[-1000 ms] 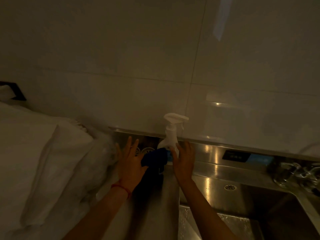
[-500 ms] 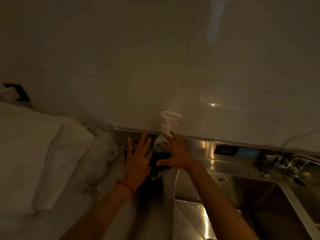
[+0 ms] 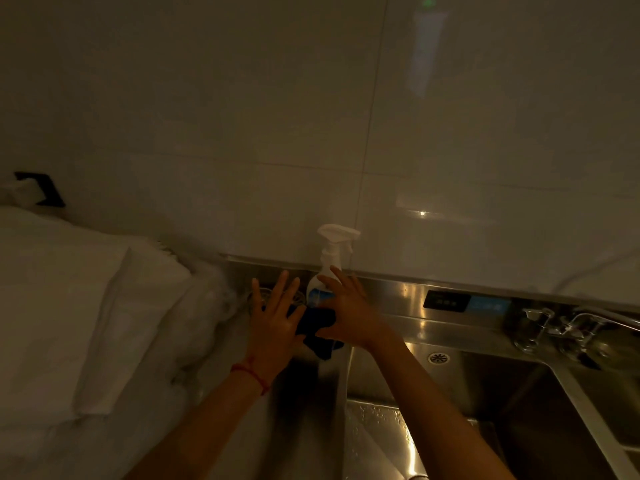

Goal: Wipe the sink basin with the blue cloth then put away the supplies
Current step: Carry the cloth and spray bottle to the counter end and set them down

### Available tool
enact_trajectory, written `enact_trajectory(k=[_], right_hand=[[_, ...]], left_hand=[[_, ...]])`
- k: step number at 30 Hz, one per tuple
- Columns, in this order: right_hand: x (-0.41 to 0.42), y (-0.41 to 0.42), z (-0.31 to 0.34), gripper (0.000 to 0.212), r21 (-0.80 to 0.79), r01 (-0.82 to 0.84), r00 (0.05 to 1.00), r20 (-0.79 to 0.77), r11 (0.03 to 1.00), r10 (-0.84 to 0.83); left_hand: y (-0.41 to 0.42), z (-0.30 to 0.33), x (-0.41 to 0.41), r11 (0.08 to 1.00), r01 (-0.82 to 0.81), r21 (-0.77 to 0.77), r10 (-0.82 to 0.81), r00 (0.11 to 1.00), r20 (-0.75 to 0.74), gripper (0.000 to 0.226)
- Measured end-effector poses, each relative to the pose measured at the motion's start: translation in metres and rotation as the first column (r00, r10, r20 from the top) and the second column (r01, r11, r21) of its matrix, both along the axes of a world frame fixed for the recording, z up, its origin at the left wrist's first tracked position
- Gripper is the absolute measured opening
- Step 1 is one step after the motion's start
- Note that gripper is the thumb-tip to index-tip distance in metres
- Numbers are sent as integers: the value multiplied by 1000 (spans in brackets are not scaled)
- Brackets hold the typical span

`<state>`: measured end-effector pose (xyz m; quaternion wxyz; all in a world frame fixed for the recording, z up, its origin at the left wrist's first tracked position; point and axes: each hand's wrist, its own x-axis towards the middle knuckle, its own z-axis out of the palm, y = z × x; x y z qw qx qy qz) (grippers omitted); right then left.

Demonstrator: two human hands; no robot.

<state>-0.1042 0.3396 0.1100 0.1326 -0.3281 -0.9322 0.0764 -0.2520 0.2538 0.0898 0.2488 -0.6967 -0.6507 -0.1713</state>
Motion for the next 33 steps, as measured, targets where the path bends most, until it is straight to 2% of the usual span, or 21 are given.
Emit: enact_trajectory(k=[4,8,15,17,19,24,26,30,33], right_hand=[[-2,-6,-3,41,9,15,1000,-25,1000,-15],[-2,-8,-3,43,-113,10,998,-65,994,-18],[-2,-9,-8,50,-258,-27,999,-30,966,20],[-4,-8,-13,63,-281,-1,1000,-9,960,-1],[-6,-7,-21,83,-326,51,999,23,944,-46],[-7,-8,-41,107,-404,99,995,15,909,-102],[-8,-5,-48,108,-403,101,994,-2,910,-111],[-8,3,-62,98,-332,102,991,-45,938,-124],[-8,10,-75,88,-206,140,990,18,969,-140]], left_hand=[[-4,1,-5,999,1,-36,-1,1000,3,58],[-9,3,-8,996,84,-30,-85,996,-23,54],[-17,8,-15,978,196,-78,-200,978,-50,30],[-19,6,-16,978,175,-115,-180,983,-36,39],[-19,0,-18,974,175,-143,-182,982,-40,32],[-17,-19,-18,972,122,-200,-131,991,-32,40],[-13,-25,-19,972,119,-202,-127,992,-26,34],[-2,-31,-17,969,85,-232,-78,996,43,56],[5,-38,-15,971,64,-230,-52,997,59,49]])
